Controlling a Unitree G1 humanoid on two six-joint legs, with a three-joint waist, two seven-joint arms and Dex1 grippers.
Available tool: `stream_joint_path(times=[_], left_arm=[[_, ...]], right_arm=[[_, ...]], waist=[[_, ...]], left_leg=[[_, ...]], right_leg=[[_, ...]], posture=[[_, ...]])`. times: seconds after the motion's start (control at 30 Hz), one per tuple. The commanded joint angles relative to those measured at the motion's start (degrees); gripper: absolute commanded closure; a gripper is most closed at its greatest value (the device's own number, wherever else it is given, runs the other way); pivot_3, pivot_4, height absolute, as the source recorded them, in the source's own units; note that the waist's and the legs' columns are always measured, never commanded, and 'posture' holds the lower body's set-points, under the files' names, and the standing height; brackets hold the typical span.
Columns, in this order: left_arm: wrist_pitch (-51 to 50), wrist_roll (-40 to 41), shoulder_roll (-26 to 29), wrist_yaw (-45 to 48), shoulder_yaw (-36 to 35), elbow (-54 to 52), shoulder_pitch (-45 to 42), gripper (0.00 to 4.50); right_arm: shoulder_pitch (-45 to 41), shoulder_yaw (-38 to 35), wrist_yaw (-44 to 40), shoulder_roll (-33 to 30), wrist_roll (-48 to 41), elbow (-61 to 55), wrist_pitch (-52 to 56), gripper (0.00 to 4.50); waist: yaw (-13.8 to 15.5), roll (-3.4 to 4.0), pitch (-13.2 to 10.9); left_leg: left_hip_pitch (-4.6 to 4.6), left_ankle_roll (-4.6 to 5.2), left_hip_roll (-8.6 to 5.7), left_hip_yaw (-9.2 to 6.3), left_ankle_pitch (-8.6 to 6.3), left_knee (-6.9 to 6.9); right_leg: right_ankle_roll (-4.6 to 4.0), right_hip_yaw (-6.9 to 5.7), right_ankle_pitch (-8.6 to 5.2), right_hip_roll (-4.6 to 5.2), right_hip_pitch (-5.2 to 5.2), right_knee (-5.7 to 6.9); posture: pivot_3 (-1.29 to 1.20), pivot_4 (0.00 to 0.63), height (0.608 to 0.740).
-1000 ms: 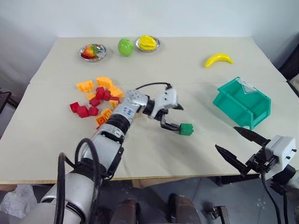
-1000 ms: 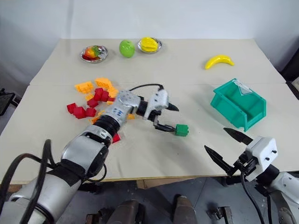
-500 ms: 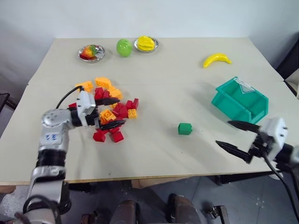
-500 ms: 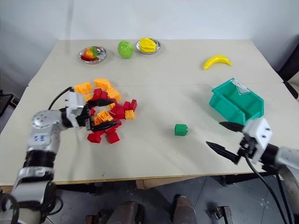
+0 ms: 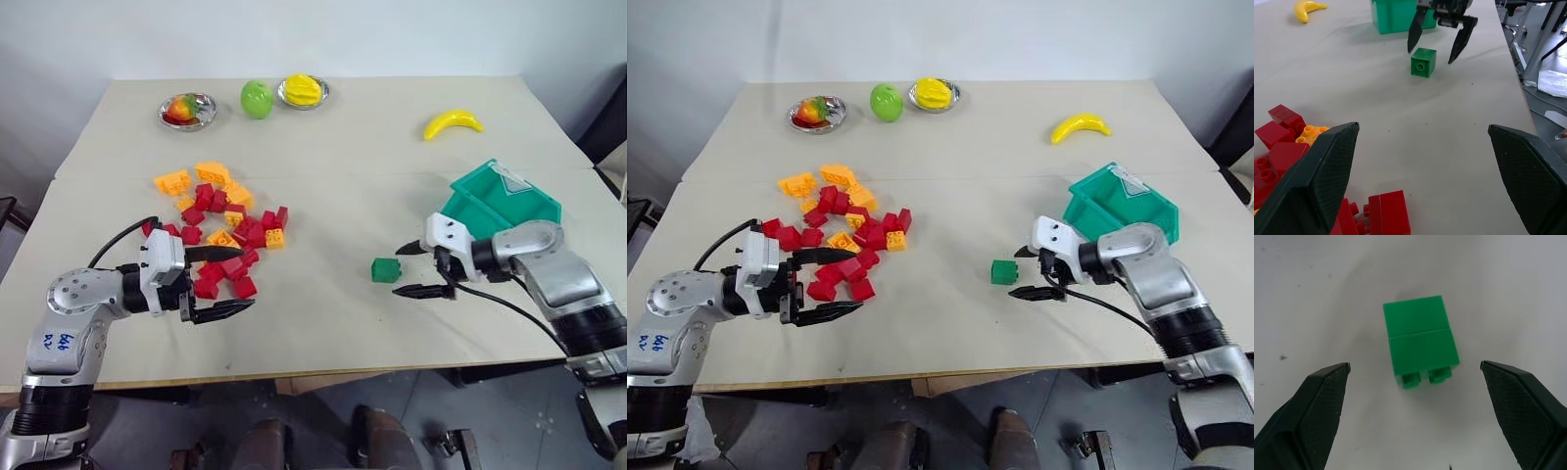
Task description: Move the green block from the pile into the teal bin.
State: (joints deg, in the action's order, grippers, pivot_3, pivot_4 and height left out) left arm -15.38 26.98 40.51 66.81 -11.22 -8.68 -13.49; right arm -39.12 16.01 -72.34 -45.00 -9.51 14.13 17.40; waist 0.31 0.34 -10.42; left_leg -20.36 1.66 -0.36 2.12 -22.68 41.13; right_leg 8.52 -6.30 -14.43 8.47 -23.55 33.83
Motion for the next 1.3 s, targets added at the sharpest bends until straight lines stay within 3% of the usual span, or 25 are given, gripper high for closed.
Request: stream_joint_path(times=[0.03,0.07,0.17,0.4,0.53,0.7,0.8,1.1,1.23,1.3], left_arm=[[0.19,1.48,0.02,-0.95,-0.16,-2.11,-0.16,0.01],[0.22,1.50,0.05,-0.99,-0.07,-2.06,-0.18,0.01],[0.62,1.24,0.53,-0.36,0.46,-1.51,-0.18,0.00],[1.74,1.40,-0.06,0.55,0.99,1.37,-2.11,0.00],[1.79,1.99,-2.21,-0.40,1.72,2.26,-3.64,0.00],[4.31,-0.41,-7.03,-8.16,0.99,6.65,-8.64,0.00],[5.23,-0.56,-10.01,-12.08,0.97,7.61,-10.82,0.00],[5.95,-0.15,-13.51,-15.56,2.23,7.52,-11.57,0.00],[5.91,0.27,-13.51,-15.58,2.42,6.44,-10.65,0.00],[5.63,0.63,-13.24,-15.51,2.31,5.54,-10.00,0.00]], right_arm=[[-1.48,-0.60,-0.26,1.58,1.21,2.06,-2.26,0.00],[-1.56,-0.64,-0.21,2.13,1.54,2.73,-2.86,0.00],[-0.98,-1.43,0.97,3.68,2.36,4.45,-5.81,0.65],[2.35,-6.40,4.09,4.70,-0.02,3.00,-8.68,3.02],[7.43,-14.12,8.04,5.28,-5.34,-2.54,-7.28,3.01],[10.86,-28.33,23.25,7.17,-9.31,-7.37,-5.07,3.01],[10.07,-32.45,29.56,5.69,-7.93,-5.46,-3.84,3.01],[0.31,-32.14,38.27,-0.46,-0.79,12.30,-4.47,3.01],[-2.47,-30.88,36.84,-0.60,-0.06,17.19,-4.65,3.01],[-2.89,-30.42,35.56,-0.86,0.04,18.47,-5.55,2.27]], waist=[[-0.33,0.00,0.00],[-0.46,0.00,0.00],[-0.59,0.02,-0.01],[-0.38,0.03,-0.02],[-0.38,0.04,-0.02],[-0.37,0.05,-0.03],[-0.32,0.05,-0.02],[-0.73,0.06,-0.03],[-0.70,0.06,-0.03],[-0.62,0.06,-0.03]], left_leg=[[-0.01,0.00,0.01,0.00,0.00,0.00],[-0.01,-0.01,0.01,0.00,0.00,0.00],[0.00,-0.02,0.00,0.01,-0.01,0.00],[0.00,-0.03,0.01,0.01,-0.01,0.01],[0.00,-0.03,0.03,0.02,-0.01,0.01],[0.01,-0.05,0.00,0.02,0.00,0.03],[0.03,-0.06,0.01,0.02,0.00,0.05],[0.04,-0.06,-0.04,0.32,0.01,-0.08],[0.04,-0.06,0.03,0.32,0.01,-0.07],[0.04,-0.06,0.03,0.32,0.01,-0.08]], right_leg=[[0.00,-0.01,0.00,0.00,0.01,0.00],[0.00,-0.02,0.00,0.00,0.01,-0.01],[0.00,-0.02,0.00,-0.01,0.01,-0.01],[0.00,-0.02,0.00,-0.02,0.02,-0.01],[0.00,-0.03,0.00,-0.01,0.03,0.00],[0.01,-0.02,0.00,-0.02,0.03,0.02],[0.01,-0.01,0.00,-0.02,0.05,0.04],[0.00,0.00,0.00,-0.06,0.00,-0.01],[0.00,0.01,0.00,-0.06,0.00,-0.02],[0.00,0.01,0.00,-0.06,0.00,-0.03]], posture=[[0.00,0.150,0.740],[0.00,0.150,0.740],[0.00,0.150,0.740],[0.00,0.150,0.740],[0.00,0.150,0.740],[0.00,0.150,0.740],[0.00,0.150,0.740],[0.00,0.150,0.740],[0.00,0.150,0.740],[0.00,0.150,0.740]])
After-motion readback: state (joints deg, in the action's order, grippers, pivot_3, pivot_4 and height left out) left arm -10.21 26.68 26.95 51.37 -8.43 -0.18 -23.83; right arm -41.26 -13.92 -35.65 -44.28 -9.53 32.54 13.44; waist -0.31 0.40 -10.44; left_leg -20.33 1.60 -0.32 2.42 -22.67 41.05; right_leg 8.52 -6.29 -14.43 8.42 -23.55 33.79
